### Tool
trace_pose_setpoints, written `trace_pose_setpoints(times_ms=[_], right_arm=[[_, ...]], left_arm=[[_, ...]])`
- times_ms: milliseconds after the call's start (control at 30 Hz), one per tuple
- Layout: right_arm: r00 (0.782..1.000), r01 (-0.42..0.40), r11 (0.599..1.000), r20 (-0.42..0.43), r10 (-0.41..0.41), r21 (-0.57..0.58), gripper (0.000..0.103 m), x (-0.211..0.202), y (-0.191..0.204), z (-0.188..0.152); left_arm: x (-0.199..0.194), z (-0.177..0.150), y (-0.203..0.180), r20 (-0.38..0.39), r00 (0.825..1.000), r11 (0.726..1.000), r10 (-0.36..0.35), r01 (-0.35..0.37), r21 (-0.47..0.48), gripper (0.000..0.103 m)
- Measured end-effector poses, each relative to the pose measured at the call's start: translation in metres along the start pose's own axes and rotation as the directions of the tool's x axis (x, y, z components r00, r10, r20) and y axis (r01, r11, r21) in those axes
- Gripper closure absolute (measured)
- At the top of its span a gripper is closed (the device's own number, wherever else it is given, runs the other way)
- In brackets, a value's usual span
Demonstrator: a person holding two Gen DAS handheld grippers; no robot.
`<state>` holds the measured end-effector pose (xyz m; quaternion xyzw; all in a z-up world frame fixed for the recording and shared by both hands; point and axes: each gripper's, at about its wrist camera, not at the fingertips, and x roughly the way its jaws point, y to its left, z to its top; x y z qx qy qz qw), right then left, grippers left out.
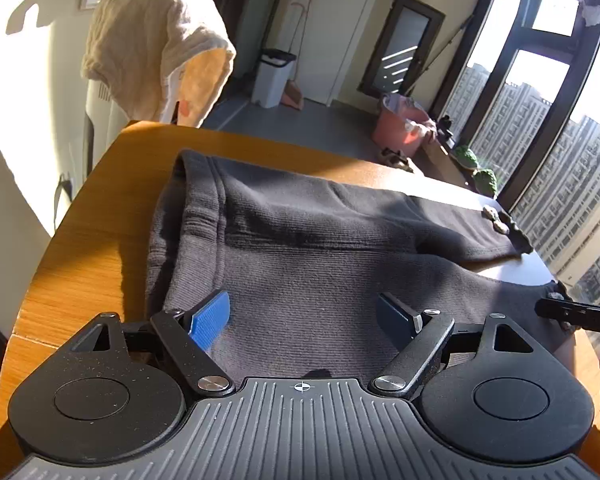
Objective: Fold clothes
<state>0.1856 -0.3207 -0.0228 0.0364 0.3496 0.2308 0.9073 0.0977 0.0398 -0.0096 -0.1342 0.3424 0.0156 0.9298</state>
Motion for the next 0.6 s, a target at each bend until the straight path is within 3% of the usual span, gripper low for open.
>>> trace_pose_setpoints(times_ms=[133,267,433,500,533,567,600], right_arm=[[0.995,0.095,0.989,0.049,-0.090,-0.110,0.057,0.025,0.014,0.011],[0.993,0.104,0.990,0.062,-0.099,-0.098,0.056,0.020,0.014,0.011],[0.991,0.117,0.990,0.079,-0.110,-0.083,0.052,0.014,0.013,0.011],[0.987,0.108,0.993,0.128,-0.100,-0.057,0.038,-0.002,0.014,0.002],[0.985,0.084,0.995,0.157,-0.075,-0.047,0.023,-0.012,0.015,-0.004],[0.984,0.060,0.998,0.170,-0.053,-0.035,0.012,-0.022,0.016,-0.012],[0.984,0.040,0.999,0.173,-0.036,-0.018,0.009,-0.034,0.017,-0.022]], left_arm=[[0.019,0.015,0.001,0.019,0.999,0.999,0.038,-0.038,0.015,0.015],[0.027,0.012,-0.009,0.047,0.995,0.990,0.084,-0.089,0.106,0.014],[0.021,0.006,-0.013,0.067,0.993,0.989,0.102,-0.108,0.101,0.013],[0.012,0.000,-0.014,0.092,0.988,0.989,0.122,-0.129,0.075,0.013],[0.005,-0.005,-0.017,0.114,0.983,0.986,0.146,-0.154,0.067,0.013],[-0.005,-0.012,-0.023,0.147,0.973,0.980,0.177,-0.189,0.070,0.009],[-0.015,-0.020,-0.030,0.188,0.960,0.971,0.207,-0.225,0.081,0.005]])
